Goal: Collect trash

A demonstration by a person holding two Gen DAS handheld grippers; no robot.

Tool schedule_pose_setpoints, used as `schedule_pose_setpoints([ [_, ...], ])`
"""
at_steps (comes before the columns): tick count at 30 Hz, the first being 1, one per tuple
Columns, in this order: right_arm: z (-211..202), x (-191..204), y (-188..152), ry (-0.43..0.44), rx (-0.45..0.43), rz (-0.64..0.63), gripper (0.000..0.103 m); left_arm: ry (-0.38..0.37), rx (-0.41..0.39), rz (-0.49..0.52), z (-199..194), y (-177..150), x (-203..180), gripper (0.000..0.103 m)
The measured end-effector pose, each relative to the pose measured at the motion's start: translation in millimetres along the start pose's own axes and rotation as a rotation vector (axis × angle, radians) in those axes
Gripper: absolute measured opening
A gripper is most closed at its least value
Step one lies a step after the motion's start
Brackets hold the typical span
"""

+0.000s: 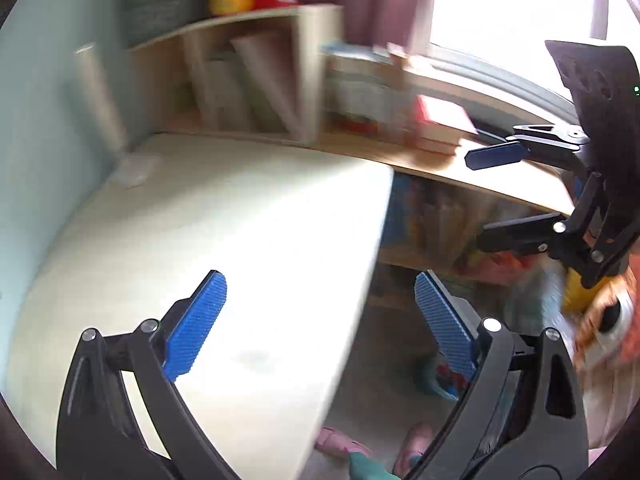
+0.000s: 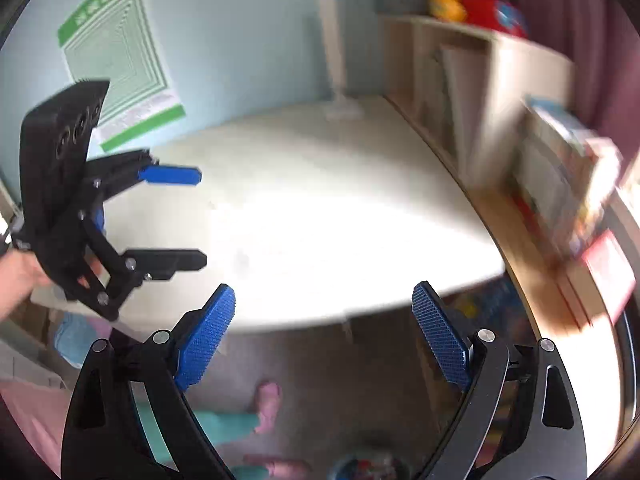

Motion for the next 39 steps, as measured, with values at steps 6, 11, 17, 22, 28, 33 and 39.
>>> schedule_pose_setpoints([
  [6, 79.7, 129.8, 103.6, 0.141, -0.024, -0.132, 0.090, 0.229, 0.021, -0.274, -48.3, -56.8, 139.3, 0.094],
  [11, 136.1, 206.4, 157.5, 0.272, -0.034, -0.176, 0.090, 0.361, 0.030, -0.458, -87.3, -105.6, 220.0, 0.094],
  [17, 187.3, 274.1, 180.6, 0.312, 0.021, -0.230, 0.090, 0.527, 0.059, -0.653, -117.5, -149.4, 278.6, 0.095],
  [22, 217.9, 303.3, 185.1, 0.277, 0.045, -0.294, 0.090, 0.627, 0.067, -0.776, -135.1, -174.0, 295.7, 0.096],
  [28, 238.3, 322.2, 195.1, 0.254, 0.054, -0.340, 0.091, 0.720, 0.076, -0.898, -140.4, -189.8, 301.2, 0.096],
  [33, 244.4, 333.2, 202.1, 0.280, 0.049, -0.344, 0.091, 0.778, 0.079, -0.956, -149.2, -196.7, 305.5, 0.096],
  [39, 250.6, 334.6, 205.2, 0.298, 0.060, -0.309, 0.091, 0.820, 0.099, -0.999, -160.1, -209.7, 308.3, 0.096],
])
Point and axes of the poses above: each gripper's, at about its wrist camera, not at the fingertips, and z roughly the way its jaws point, x to its left, y to its top, the point moved 4 cm from there along z, roughly the way its jaws point, and after that the axes turned 9 degrees about z, right-handed, at the moved point
